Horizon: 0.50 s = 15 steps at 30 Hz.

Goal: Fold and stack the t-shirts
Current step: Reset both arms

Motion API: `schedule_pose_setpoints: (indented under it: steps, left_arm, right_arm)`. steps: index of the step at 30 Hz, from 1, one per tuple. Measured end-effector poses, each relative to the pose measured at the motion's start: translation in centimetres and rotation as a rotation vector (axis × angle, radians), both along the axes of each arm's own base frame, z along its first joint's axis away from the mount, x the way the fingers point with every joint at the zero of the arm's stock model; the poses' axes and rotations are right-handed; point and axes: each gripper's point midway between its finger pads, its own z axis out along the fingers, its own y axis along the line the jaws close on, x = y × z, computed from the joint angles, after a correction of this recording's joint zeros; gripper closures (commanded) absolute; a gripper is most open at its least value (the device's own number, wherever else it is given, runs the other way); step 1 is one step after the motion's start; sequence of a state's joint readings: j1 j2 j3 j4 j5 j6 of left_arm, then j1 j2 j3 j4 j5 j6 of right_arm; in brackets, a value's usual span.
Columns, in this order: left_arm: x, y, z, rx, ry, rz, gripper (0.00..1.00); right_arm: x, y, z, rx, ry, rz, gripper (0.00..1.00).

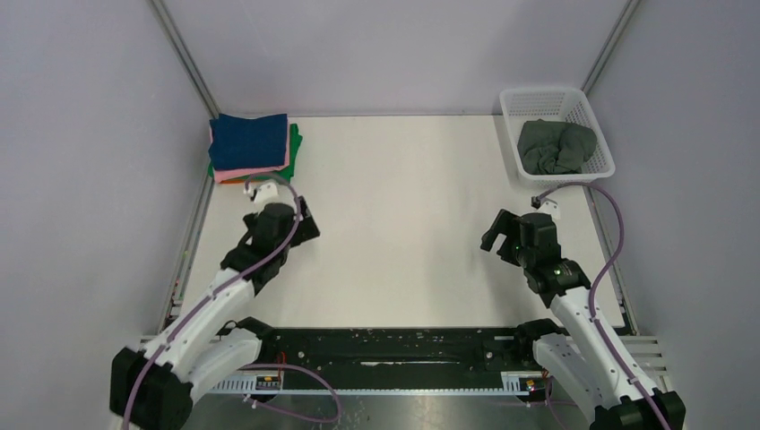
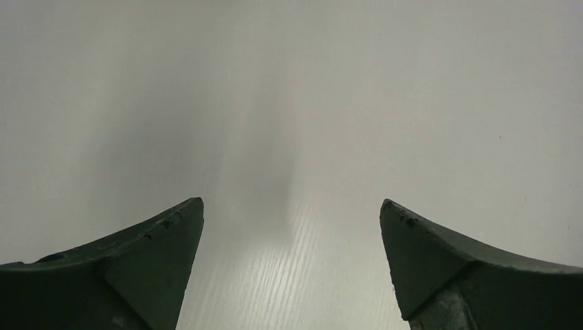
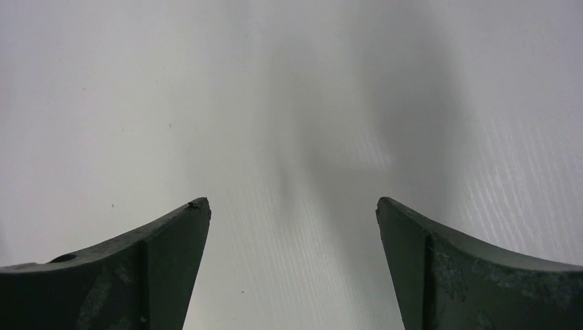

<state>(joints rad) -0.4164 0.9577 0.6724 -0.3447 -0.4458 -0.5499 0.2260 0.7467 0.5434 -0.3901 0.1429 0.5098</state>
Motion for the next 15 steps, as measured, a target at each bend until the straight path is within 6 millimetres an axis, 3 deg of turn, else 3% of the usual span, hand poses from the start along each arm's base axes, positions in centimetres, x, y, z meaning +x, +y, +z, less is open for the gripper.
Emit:
schedule_pose_setpoints:
  steps: [3, 5, 10, 15]
  left_arm:
    - [-2.5, 0.6, -1.6, -0.044, -0.011, -0.005, 0.01]
    - [-3.2, 0.7, -1.2, -0.065, -0.043, -0.010, 0.01]
    - [-3.2, 0.7, 0.9, -0.107, -0.129, -0.009, 0.01]
    - [-3.2, 0.6, 0.8, -0.116, -0.125, -0.009, 0.01]
  right_arm:
    - [-0.2, -0.5, -0.6, -0.011, 0.002, -0.023, 0.01]
    - [-0.3, -0.7, -1.0, -0.015, -0.001, -0.034, 0.01]
    - [-0.3, -1.1, -1.7, -0.028, -0.013, -0.053, 0.01]
    - [0.1, -1.2, -1.9, -0.026, -0.042, -0.061, 0.01]
